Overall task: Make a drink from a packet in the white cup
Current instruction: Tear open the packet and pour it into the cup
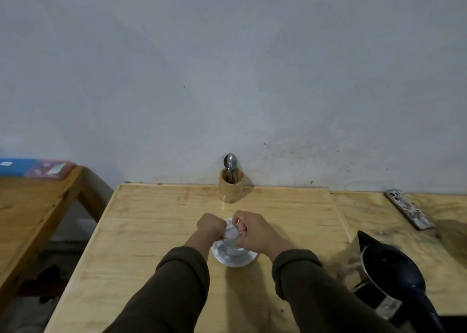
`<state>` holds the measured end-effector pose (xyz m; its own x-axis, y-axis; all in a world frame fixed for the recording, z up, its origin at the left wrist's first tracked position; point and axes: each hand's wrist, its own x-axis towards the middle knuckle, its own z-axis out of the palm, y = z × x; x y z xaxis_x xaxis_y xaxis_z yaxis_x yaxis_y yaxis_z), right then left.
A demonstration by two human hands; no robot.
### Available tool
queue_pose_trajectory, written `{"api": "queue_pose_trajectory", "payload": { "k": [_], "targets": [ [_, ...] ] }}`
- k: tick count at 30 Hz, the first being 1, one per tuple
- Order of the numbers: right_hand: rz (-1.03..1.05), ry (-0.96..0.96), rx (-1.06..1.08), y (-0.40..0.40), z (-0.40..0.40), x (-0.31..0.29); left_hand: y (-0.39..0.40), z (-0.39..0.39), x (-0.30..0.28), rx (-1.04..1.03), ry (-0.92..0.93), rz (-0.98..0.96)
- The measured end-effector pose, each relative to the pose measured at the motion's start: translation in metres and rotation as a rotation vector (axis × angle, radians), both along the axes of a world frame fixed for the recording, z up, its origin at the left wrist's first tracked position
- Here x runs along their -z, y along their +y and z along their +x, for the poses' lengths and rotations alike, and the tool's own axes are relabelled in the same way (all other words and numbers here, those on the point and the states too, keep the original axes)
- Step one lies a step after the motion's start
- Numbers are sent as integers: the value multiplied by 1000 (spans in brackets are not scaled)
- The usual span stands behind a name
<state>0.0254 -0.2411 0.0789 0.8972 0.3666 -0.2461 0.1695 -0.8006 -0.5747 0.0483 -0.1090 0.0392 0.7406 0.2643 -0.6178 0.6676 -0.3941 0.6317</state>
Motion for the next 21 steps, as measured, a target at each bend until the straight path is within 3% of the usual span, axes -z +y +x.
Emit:
{"api": "queue_pose_trajectory", "payload": {
  "k": [2, 6, 12, 21],
  "targets": [
    [0, -13, 18, -1, -2, 5, 0, 4, 3, 25, 48, 47],
    [11, -74, 48, -4, -2, 17, -3, 7, -12, 26, 99, -66],
    [54, -67, 151, -9, 0, 23, -7, 8, -24, 108, 31, 60],
    [94, -40, 291, -12, 9, 25, -9, 18, -13, 108, -27, 61]
  ]
}}
